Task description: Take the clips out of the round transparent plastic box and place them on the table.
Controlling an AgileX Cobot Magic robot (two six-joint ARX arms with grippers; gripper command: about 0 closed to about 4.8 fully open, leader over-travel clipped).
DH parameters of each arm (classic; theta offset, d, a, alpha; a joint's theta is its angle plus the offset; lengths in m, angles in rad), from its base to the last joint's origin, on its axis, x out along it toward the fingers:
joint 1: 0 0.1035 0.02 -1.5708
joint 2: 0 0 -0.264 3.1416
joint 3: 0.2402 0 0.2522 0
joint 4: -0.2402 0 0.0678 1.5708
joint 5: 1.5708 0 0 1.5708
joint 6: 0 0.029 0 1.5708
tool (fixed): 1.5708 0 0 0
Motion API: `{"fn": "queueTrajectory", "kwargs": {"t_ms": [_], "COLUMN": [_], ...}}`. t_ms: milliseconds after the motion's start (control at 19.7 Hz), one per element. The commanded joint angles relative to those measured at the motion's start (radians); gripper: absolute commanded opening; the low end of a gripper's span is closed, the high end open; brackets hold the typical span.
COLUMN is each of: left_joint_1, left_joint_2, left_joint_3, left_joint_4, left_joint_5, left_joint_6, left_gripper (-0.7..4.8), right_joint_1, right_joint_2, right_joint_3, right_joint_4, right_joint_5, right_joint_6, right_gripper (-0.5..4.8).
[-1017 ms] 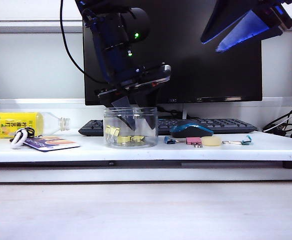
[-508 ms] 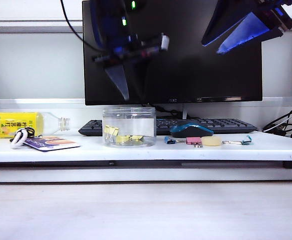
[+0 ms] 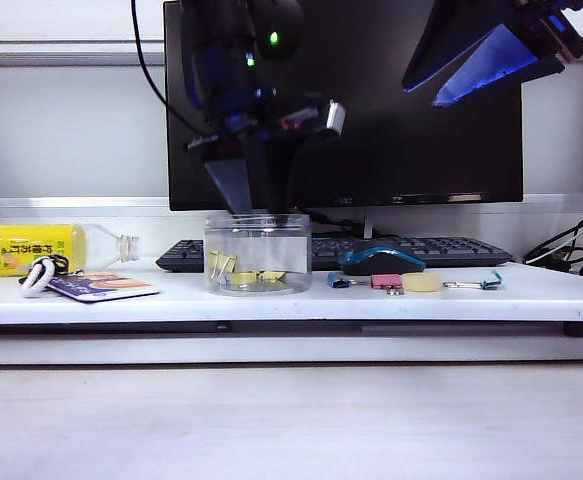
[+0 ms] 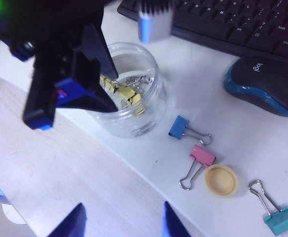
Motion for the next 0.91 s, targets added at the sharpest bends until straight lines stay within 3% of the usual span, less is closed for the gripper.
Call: {"fn": "queueTrajectory", "kwargs": {"t_ms": [51, 915], "left_joint_1": [-0.003, -0.003], "left_joint_2": [0.014, 0.051], "left_joint_3": [0.005, 0.005], "left_joint_4": [-0.006, 0.027], "left_joint_5": [0.001, 0.032], "left_joint_6": [0.001, 0.027], "left_gripper": [2.56, 2.56], "right_joint_1": [0.001, 0.001], "right_joint_2": [-0.002, 0.008], "right_joint_3": [0.004, 0.004], "right_joint_4": [0.011, 0.034], "right_joint_5": [0.0, 0.003], "right_joint_6": [-0.006, -0.007], "right_gripper": [2.03, 2.03]}}
